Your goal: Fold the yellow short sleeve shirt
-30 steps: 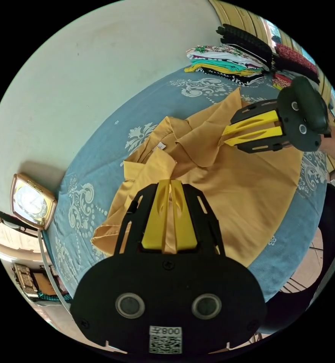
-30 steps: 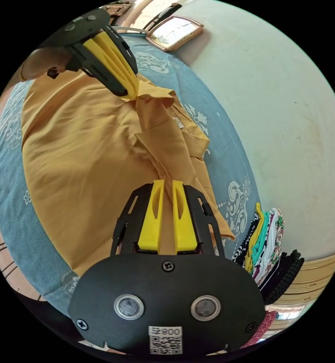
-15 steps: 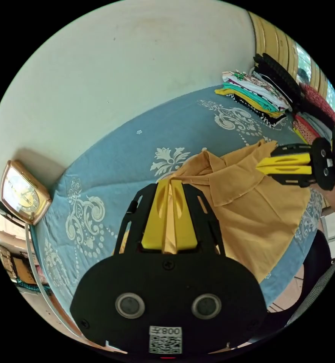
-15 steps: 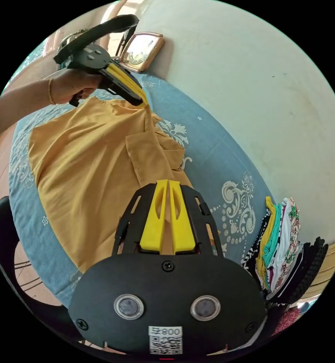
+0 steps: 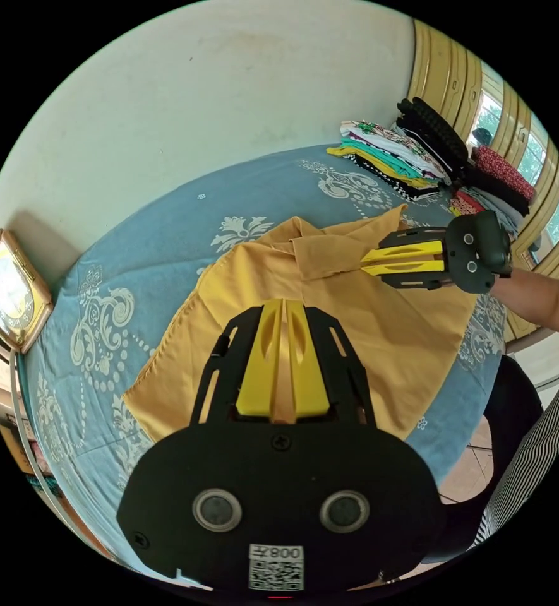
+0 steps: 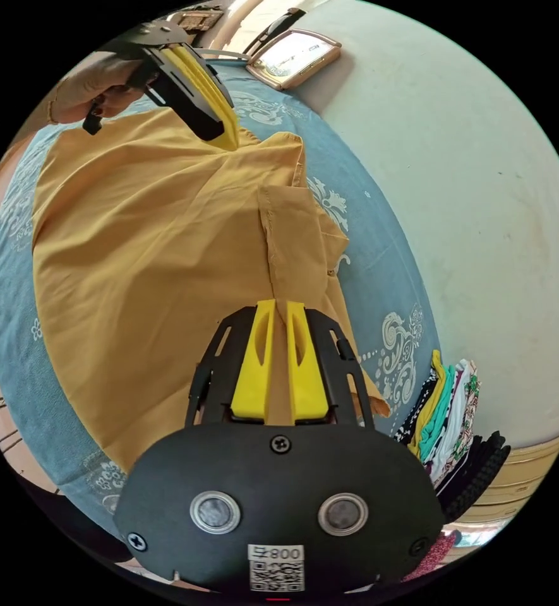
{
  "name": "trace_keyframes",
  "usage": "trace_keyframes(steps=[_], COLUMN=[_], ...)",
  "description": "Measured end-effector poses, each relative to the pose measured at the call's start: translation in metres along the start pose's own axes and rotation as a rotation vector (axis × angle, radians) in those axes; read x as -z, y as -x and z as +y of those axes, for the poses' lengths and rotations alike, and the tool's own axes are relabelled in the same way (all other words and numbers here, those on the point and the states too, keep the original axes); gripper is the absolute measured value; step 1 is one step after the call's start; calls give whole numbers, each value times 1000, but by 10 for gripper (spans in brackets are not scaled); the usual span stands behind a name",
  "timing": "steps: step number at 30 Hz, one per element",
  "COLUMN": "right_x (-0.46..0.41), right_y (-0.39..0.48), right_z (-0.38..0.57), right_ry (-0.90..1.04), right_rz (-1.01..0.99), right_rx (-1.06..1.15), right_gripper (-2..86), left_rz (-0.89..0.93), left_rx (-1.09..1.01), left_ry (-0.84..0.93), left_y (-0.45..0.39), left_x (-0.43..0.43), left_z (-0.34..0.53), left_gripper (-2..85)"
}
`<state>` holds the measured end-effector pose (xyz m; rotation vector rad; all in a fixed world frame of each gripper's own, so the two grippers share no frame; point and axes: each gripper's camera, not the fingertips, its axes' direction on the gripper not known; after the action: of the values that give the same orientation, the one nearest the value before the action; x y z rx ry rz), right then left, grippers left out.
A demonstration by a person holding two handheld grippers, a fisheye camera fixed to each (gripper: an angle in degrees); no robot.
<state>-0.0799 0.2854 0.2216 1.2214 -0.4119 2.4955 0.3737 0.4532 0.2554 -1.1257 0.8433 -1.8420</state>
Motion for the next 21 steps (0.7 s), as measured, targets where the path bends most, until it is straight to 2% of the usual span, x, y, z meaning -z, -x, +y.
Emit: trace_keyframes(steps=[6,9,11,14,17,21], right_x=[-22,-26,-30,-20,-18,-40], right_y=[-23,-69,-110,-129,-102,-61], right_z=[0,-3,-4,14,43,65], right_ry=[31,10,0,-81,-116,-64], right_rz=[104,147,52,-118,-174,-194], right_rx=[-16,-106,-202,-247,-206,-108], right_gripper=[0,-2,-3,-3,-3,-3], left_rz=[51,82,88,59,11,22], left_rx=[13,-7,-47,-111,-130,-85], left_ry=[-13,-14,10,58,53,5], left_y=[6,6,0,-10,-13,0], left_x=[-12,-19,-31,-48,-59,-59], left_z=[7,7,3,-2,-5,-12], left_gripper=[5,5,5,5,5,5])
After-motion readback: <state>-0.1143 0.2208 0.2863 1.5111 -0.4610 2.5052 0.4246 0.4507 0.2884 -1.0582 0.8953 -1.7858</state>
